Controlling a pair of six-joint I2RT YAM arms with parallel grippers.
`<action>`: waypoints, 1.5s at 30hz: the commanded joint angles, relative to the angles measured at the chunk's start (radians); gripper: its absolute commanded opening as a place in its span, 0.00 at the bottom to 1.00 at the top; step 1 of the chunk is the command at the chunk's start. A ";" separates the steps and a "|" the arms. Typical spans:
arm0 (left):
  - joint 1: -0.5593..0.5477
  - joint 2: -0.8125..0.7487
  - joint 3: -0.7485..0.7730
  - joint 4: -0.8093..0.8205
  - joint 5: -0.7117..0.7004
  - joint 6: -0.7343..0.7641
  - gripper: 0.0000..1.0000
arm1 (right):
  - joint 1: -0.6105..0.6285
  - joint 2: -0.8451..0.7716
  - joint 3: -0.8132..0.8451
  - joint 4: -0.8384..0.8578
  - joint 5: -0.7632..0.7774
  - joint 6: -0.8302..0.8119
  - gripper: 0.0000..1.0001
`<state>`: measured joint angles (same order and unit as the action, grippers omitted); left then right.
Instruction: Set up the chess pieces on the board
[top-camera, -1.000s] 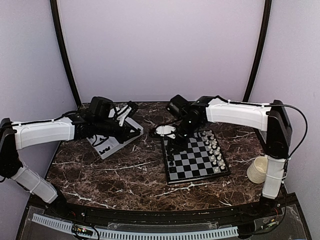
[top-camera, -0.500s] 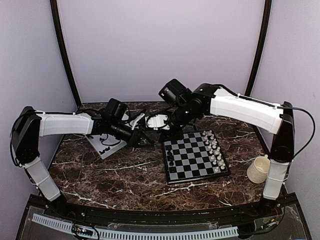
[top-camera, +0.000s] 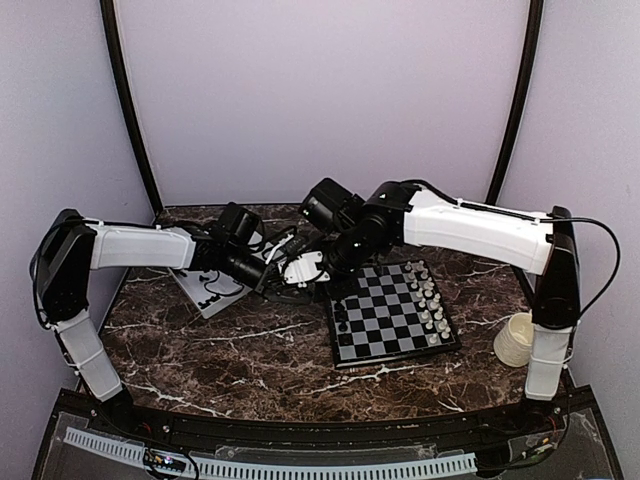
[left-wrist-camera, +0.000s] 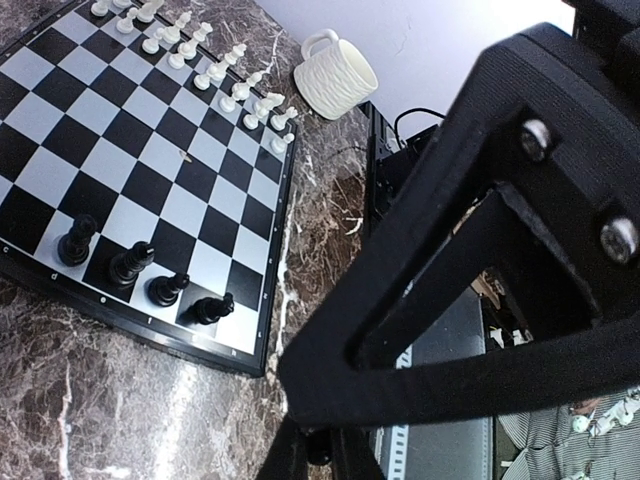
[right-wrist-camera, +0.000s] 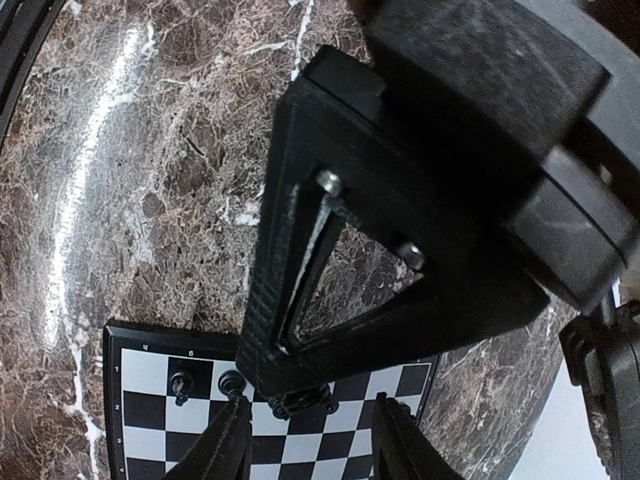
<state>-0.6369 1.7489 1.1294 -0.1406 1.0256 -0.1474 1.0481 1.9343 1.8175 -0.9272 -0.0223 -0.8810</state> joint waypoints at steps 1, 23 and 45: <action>0.002 0.002 0.020 -0.012 0.066 -0.019 0.03 | 0.030 0.018 0.010 -0.004 0.039 -0.022 0.41; 0.002 0.014 0.034 -0.041 0.100 -0.016 0.08 | 0.063 0.011 -0.080 -0.012 0.115 -0.072 0.10; 0.029 -0.173 -0.057 0.094 -0.279 -0.006 0.28 | -0.220 -0.093 -0.164 0.165 -0.352 0.280 0.02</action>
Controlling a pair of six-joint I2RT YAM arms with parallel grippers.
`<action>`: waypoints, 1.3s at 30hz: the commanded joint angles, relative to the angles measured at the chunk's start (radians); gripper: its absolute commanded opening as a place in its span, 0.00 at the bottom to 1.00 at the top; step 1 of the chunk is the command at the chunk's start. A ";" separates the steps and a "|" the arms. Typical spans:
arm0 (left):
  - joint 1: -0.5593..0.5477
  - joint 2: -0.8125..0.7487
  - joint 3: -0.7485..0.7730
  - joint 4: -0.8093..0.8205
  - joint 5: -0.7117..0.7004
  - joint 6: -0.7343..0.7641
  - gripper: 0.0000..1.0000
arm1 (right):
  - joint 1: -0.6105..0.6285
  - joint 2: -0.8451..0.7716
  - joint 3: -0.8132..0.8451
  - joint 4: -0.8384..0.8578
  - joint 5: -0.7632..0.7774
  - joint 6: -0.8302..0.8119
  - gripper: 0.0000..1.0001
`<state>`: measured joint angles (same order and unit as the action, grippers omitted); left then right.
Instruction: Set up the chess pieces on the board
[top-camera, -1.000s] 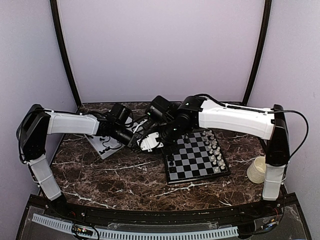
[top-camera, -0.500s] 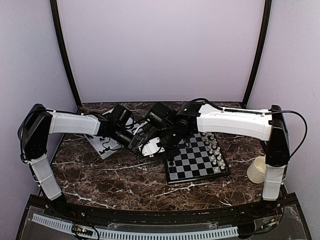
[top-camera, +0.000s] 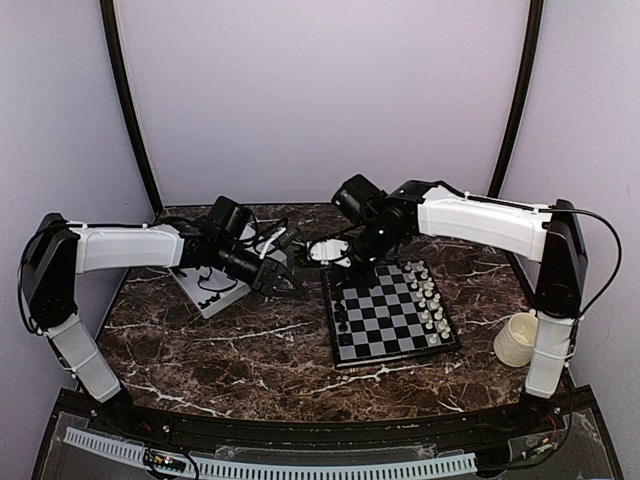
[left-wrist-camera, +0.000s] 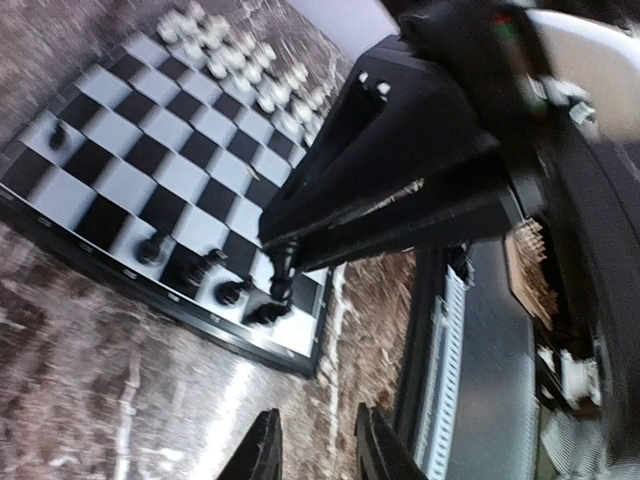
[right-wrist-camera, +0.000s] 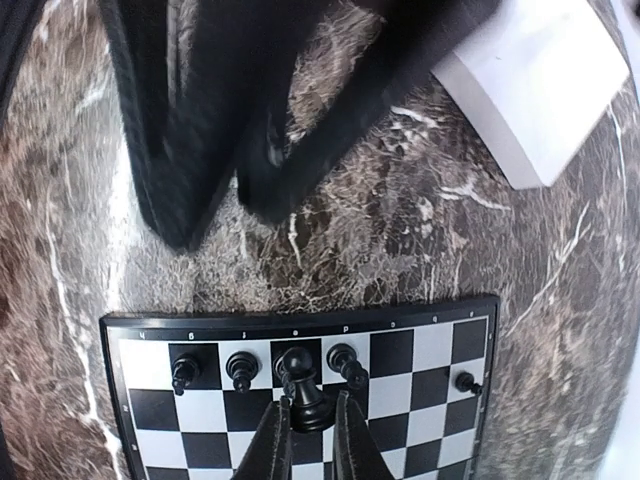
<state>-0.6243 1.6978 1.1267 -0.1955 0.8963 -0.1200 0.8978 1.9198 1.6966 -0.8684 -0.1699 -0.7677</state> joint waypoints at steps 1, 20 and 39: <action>0.017 -0.165 -0.069 0.185 -0.176 -0.061 0.28 | -0.091 -0.091 -0.060 0.136 -0.240 0.207 0.02; -0.115 -0.236 -0.147 0.729 -0.523 -0.248 0.34 | -0.250 -0.149 -0.151 0.318 -0.712 0.508 0.04; -0.133 -0.125 -0.100 0.725 -0.437 -0.333 0.32 | -0.266 -0.153 -0.147 0.340 -0.734 0.535 0.05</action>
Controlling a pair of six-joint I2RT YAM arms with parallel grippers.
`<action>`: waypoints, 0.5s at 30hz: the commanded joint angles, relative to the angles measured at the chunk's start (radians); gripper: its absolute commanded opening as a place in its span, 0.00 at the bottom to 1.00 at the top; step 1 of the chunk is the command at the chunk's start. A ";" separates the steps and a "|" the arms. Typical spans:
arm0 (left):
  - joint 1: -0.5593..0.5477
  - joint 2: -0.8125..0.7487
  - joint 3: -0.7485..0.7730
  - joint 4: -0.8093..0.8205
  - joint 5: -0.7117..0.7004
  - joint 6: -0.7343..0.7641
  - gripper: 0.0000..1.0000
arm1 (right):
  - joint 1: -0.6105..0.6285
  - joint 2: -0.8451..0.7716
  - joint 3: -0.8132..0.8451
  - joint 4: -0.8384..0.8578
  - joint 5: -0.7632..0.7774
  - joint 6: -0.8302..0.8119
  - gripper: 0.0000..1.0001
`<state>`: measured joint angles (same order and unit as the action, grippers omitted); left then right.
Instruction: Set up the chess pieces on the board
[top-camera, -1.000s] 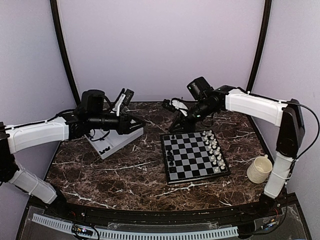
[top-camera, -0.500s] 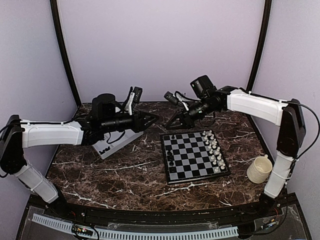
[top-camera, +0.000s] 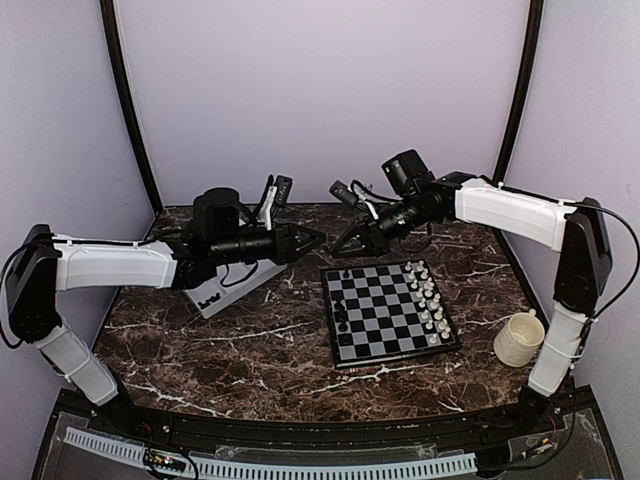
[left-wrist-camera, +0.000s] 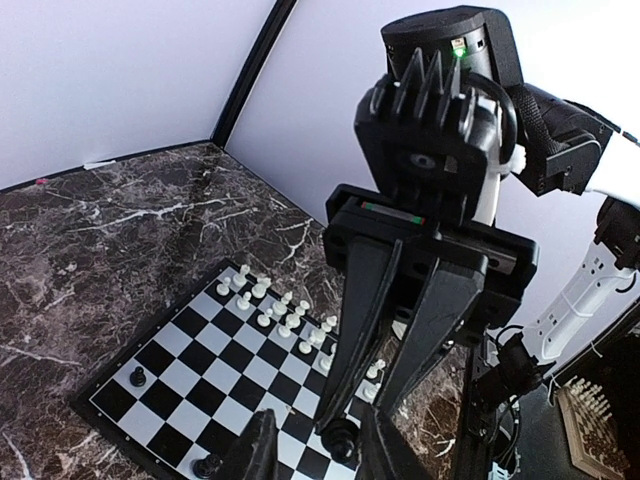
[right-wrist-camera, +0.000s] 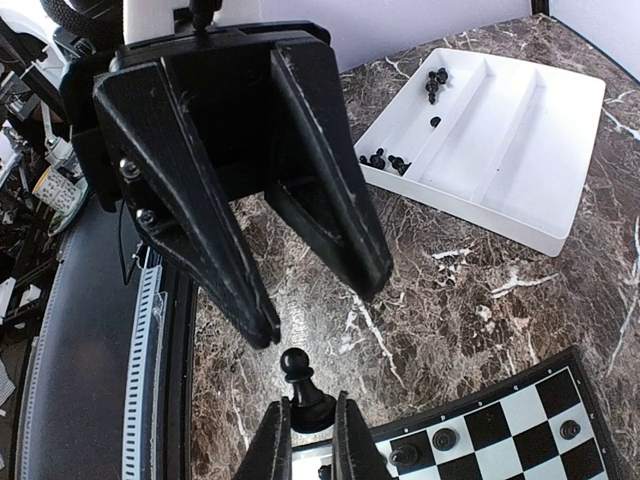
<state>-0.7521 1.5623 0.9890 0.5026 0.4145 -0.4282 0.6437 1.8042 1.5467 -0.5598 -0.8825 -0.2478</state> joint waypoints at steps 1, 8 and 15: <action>-0.005 0.017 0.039 0.025 0.049 -0.028 0.33 | -0.012 -0.037 0.006 0.031 -0.022 0.017 0.05; -0.006 0.031 0.042 0.021 0.065 -0.040 0.33 | -0.016 -0.038 0.013 0.032 -0.023 0.022 0.05; -0.006 0.045 0.043 0.034 0.094 -0.065 0.27 | -0.019 -0.040 0.014 0.035 -0.019 0.027 0.05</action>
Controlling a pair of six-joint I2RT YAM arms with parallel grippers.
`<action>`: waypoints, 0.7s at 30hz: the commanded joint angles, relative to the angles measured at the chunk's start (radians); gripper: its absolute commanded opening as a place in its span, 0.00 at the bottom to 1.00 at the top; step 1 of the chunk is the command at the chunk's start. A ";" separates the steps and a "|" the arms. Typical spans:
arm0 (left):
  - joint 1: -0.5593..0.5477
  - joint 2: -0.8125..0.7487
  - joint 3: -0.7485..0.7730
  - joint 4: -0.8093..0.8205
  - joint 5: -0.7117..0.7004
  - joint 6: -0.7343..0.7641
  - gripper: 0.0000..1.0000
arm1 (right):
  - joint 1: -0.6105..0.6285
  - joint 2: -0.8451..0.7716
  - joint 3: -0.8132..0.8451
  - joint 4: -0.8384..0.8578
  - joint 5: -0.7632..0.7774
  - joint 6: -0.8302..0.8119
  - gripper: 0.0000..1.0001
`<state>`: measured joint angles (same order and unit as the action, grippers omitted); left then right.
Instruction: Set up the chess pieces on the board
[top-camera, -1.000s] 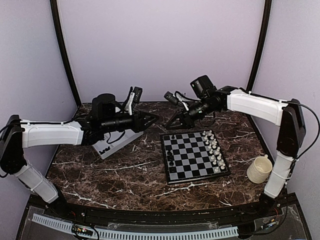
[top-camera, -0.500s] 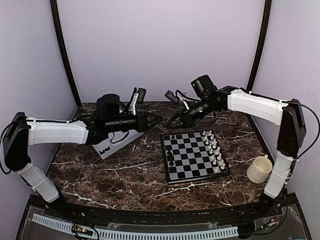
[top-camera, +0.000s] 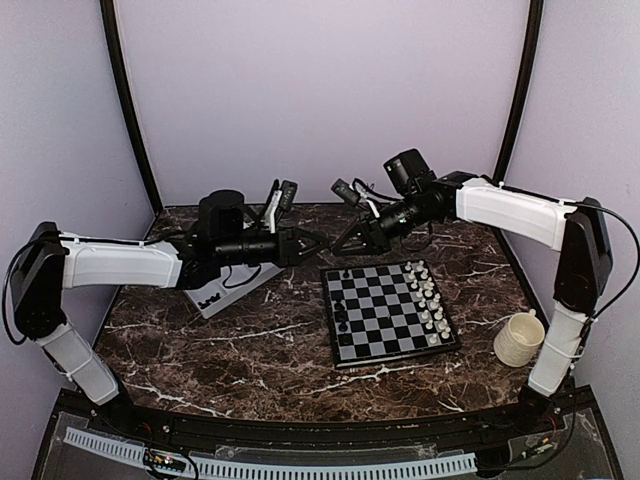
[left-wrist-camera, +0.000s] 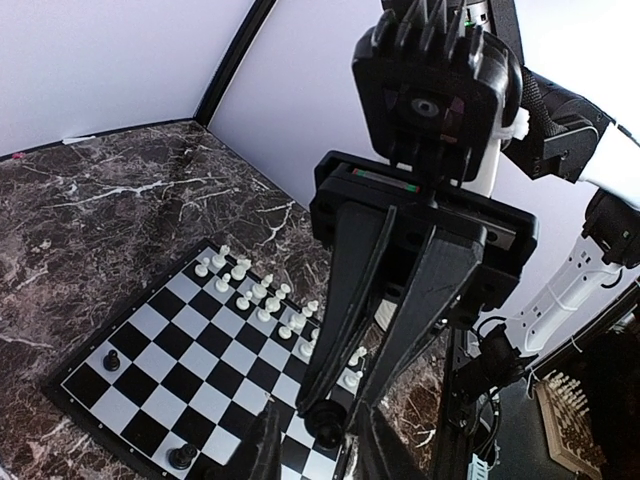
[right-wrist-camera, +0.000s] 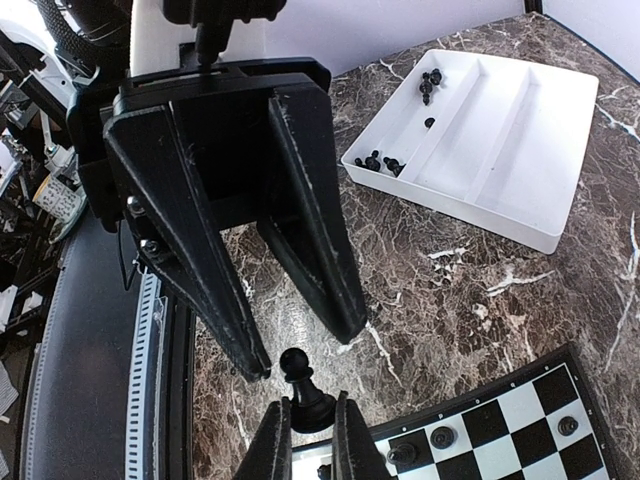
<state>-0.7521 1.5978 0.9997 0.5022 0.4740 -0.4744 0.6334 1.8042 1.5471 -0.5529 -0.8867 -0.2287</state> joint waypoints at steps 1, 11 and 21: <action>-0.006 0.013 0.033 0.035 0.037 -0.021 0.27 | -0.009 -0.040 0.013 0.029 -0.016 0.008 0.05; -0.006 0.030 0.043 0.048 0.062 -0.026 0.13 | -0.010 -0.044 0.001 0.035 -0.015 0.004 0.06; -0.006 0.029 0.044 0.053 0.085 0.008 0.04 | -0.009 -0.042 -0.006 0.025 -0.004 -0.010 0.14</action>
<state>-0.7555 1.6352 1.0149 0.5270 0.5266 -0.4965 0.6281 1.7954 1.5467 -0.5491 -0.8856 -0.2276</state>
